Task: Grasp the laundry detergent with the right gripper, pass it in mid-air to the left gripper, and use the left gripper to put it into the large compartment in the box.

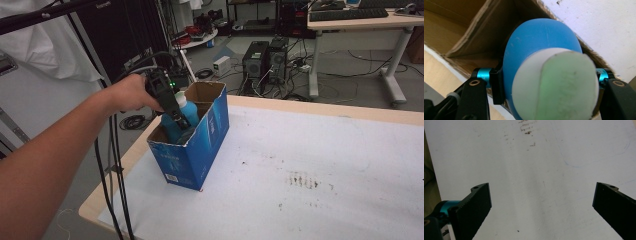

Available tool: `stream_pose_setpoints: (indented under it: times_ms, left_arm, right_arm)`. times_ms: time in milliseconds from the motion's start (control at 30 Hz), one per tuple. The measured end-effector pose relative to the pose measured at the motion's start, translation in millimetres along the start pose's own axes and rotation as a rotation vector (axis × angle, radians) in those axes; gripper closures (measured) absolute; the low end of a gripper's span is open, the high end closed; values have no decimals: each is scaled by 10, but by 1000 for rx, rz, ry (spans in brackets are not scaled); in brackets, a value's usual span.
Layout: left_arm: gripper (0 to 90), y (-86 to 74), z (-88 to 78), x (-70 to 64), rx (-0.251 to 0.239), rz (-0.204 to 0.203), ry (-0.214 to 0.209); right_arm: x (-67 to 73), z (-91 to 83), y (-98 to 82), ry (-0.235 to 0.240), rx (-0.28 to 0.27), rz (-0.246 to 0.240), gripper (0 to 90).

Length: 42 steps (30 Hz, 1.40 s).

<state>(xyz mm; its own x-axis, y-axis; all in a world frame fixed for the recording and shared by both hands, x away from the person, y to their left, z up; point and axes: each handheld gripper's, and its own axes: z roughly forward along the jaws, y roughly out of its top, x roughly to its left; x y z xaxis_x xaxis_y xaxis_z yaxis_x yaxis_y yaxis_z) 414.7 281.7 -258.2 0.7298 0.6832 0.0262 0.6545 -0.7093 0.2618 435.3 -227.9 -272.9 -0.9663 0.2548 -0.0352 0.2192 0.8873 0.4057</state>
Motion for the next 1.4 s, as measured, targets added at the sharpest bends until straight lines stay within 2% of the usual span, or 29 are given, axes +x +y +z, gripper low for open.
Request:
stream_pose_setpoints:
  times_ms: [333,467,500,633,700,900,1033,1200,1233,1267,1333,1400]
  left_arm:
    - [379,-29,152,-12,42,14,-19]
    - [378,-36,226,-15,83,32,-10]
    - [378,-38,236,-19,64,18,-12]
    - [377,-30,243,-12,62,19,-13]
    - [376,-29,252,-2,56,6,-12]
    - [369,-46,251,24,-2,-38,-20]
    - [360,-71,219,40,-22,-52,-12]
    - [309,-96,137,53,-66,-62,-9]
    - [309,-110,90,54,-95,-83,-5]
    - [275,-122,57,55,-106,-86,-3]
    - [272,-134,22,58,-119,-91,-10]
    - [252,-149,-23,59,-147,-114,-18]
  right_arm:
    - [0,9,-20,-2,3,5,12]
    - [3,9,-28,-1,3,4,12]
    - [5,11,-26,0,0,6,11]
    - [3,-4,-42,-4,-2,9,12]
    - [2,-8,-47,-4,-2,10,12]
    - [12,-25,-49,-11,-9,4,11]
    - [25,-38,-58,-14,-12,6,11]
    - [38,-45,-73,-17,-10,4,12]
    - [43,-50,-75,-19,-10,5,12]
    - [52,-68,-79,-24,-18,5,12]
    - [60,-75,-80,-26,-18,5,12]
    - [68,-78,-80,-25,-17,0,12]
